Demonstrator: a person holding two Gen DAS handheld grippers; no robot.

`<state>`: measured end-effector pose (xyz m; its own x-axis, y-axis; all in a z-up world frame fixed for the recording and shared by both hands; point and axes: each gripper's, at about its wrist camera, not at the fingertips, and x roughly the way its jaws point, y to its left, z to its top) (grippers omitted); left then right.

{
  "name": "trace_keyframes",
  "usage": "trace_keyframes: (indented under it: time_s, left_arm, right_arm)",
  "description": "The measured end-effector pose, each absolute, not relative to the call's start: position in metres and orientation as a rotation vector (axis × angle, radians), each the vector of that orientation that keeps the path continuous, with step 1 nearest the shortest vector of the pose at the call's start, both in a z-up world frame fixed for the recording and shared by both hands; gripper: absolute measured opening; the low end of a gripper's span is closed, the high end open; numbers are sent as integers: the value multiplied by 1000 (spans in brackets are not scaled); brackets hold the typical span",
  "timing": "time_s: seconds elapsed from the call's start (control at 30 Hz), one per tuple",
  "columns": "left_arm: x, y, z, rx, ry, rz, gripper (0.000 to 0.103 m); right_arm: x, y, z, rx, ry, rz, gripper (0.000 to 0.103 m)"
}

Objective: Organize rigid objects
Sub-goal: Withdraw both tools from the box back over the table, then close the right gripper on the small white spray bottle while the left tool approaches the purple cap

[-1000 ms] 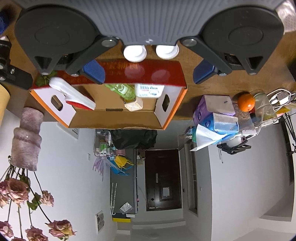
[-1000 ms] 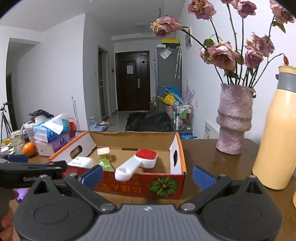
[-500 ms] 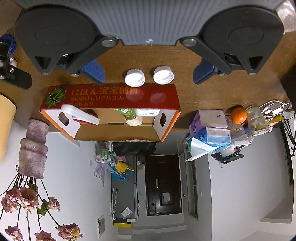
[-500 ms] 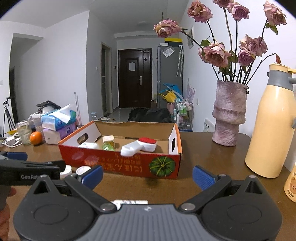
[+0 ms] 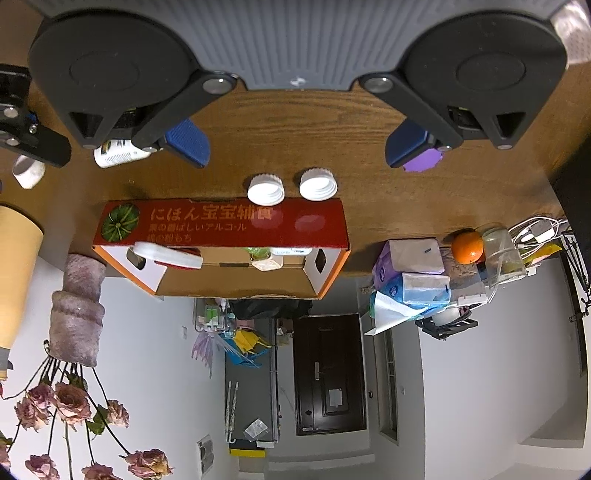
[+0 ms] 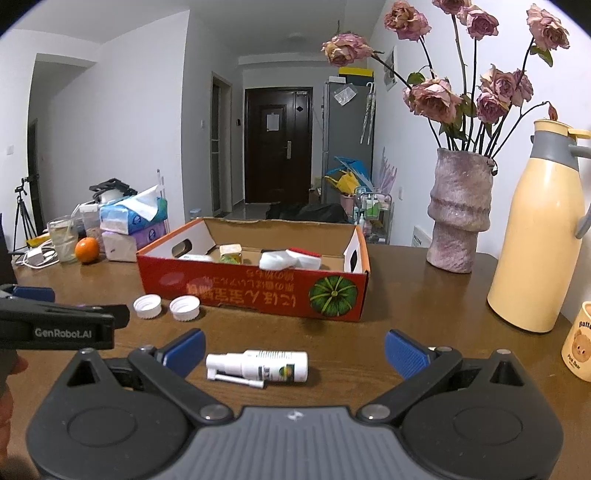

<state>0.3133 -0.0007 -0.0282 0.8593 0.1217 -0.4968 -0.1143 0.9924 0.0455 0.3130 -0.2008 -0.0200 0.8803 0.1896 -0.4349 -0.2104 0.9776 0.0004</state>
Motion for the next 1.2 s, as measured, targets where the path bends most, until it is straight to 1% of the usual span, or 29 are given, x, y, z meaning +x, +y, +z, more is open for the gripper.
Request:
trace_keyframes:
  time_s: [0.27,0.6,0.9,1.2]
  left_arm:
    - [301,7,-35,19,541,116,103]
    - [304,22,-40,13,560,128,103]
    - [313,38,-44,6,569,133,103]
    - [319,51,-48,8,585,148,103]
  right_arm:
    - [306,-194,-27,-52,470,211,103]
    - [313,-182,-36,-29,494,211,103]
    - [337,-158,-49,-93,540,212,103]
    - [375,-140,-68,-88,609,174,103]
